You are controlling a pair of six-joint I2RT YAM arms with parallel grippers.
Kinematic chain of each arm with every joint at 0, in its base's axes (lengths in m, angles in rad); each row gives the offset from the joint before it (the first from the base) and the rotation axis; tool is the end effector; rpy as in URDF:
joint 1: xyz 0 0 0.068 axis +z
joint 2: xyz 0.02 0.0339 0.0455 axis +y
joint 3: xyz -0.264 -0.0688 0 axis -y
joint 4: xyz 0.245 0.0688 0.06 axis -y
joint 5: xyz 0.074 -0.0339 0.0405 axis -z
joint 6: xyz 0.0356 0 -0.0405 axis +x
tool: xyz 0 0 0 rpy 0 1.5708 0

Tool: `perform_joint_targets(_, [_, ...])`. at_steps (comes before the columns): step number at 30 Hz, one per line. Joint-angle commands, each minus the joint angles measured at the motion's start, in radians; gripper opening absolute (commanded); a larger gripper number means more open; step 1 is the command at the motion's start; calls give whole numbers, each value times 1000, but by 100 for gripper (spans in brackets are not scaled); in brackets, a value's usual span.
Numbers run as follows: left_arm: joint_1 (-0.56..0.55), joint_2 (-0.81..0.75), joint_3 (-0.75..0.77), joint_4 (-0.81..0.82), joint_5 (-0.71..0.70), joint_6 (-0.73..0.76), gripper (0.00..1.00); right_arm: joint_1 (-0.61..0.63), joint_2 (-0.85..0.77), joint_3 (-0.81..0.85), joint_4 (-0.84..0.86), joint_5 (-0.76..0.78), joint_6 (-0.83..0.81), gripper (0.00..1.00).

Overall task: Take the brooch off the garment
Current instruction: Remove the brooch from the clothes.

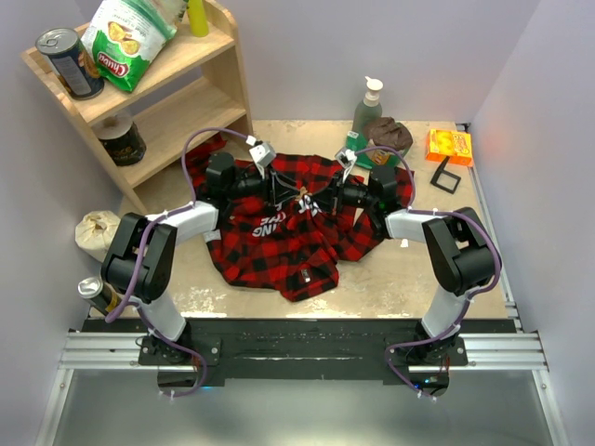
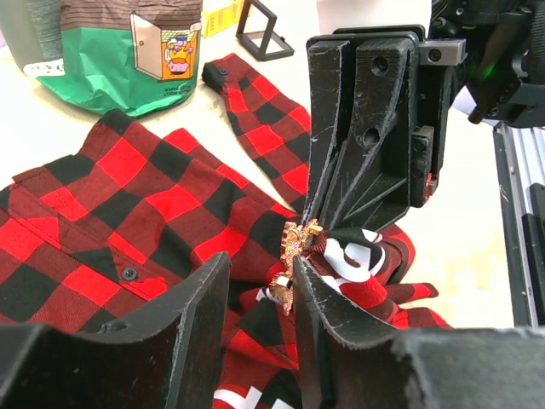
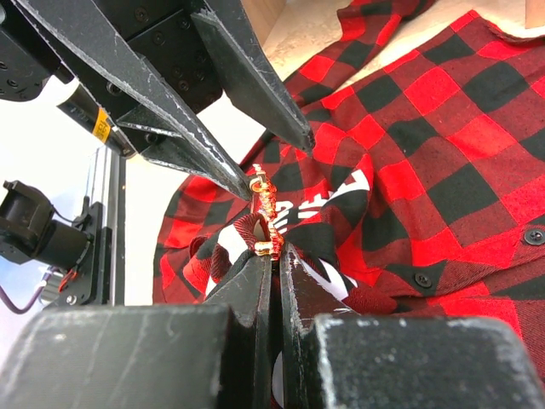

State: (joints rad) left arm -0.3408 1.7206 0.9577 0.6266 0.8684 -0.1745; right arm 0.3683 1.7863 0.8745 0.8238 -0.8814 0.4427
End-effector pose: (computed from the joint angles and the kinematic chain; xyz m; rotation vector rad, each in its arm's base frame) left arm 0.3435 -0.1506 0.2354 0.8052 1.5951 -1.1109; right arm 0.3355 0.1589 0.2059 -0.6542 1.6844 1.3182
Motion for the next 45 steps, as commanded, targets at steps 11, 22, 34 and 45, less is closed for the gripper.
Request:
perform_joint_targets(11, [37, 13, 18, 117, 35, -85, 38, 12, -45, 24, 32, -31, -25, 0])
perform_joint_targets(22, [36, 16, 12, 145, 86, -94, 55, 12, -39, 29, 32, -31, -25, 0])
perform_joint_targets(34, [36, 53, 30, 82, 142, -42, 55, 14, -47, 29, 37, -36, -21, 0])
perform_joint_targets(45, [40, 60, 24, 88, 181, -36, 42, 11, -50, 27, 54, -47, -10, 0])
